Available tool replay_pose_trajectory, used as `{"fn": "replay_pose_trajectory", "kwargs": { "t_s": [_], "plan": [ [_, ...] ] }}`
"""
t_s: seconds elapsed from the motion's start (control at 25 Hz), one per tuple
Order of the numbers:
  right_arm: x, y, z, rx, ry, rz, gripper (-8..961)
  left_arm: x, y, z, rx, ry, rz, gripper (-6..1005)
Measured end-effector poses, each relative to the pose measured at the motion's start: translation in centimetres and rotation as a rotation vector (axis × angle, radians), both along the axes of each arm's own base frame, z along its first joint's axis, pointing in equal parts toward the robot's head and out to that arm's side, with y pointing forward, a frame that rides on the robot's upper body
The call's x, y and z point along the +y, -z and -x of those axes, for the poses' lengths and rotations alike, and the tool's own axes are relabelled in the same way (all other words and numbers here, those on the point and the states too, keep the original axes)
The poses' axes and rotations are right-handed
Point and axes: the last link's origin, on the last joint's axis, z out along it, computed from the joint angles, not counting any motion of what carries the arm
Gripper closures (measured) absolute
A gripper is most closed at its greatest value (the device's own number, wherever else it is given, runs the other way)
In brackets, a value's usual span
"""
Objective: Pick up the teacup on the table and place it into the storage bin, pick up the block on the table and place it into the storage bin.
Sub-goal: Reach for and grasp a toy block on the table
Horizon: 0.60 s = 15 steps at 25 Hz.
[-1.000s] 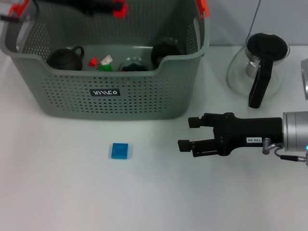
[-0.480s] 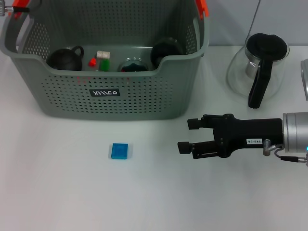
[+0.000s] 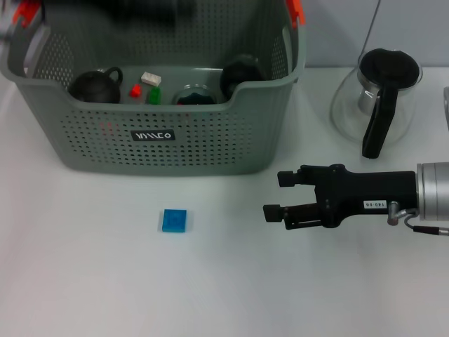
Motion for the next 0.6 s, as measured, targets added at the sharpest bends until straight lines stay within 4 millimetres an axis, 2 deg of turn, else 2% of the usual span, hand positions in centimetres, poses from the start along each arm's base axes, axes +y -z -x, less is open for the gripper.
{"fn": "replay_pose_trajectory", "kwargs": {
  "t_s": [0.12, 0.28, 0.4, 0.6],
  "plan": [
    [0.1, -0.1, -0.1, -0.004, 0.002, -0.005, 28, -3.9, 1.6, 0.7, 0.109, 0.17, 0.143, 72],
    [0.3, -0.1, 0.0, -0.007, 0.003, -0.008, 29, -6.6, 3.8, 2.5, 0.24, 0.293, 0.253, 73],
    [0.3, -0.1, 0.1, -0.007, 0.003, -0.008, 29, -7.1, 5.9, 3.8, 0.313, 0.302, 0.303, 74],
    [0.4, 0.0, 0.1, -0.006, 0.005, -0.006, 29, -5.6, 9.4, 6.0, 0.432, 0.241, 0.295, 76]
  ]
}}
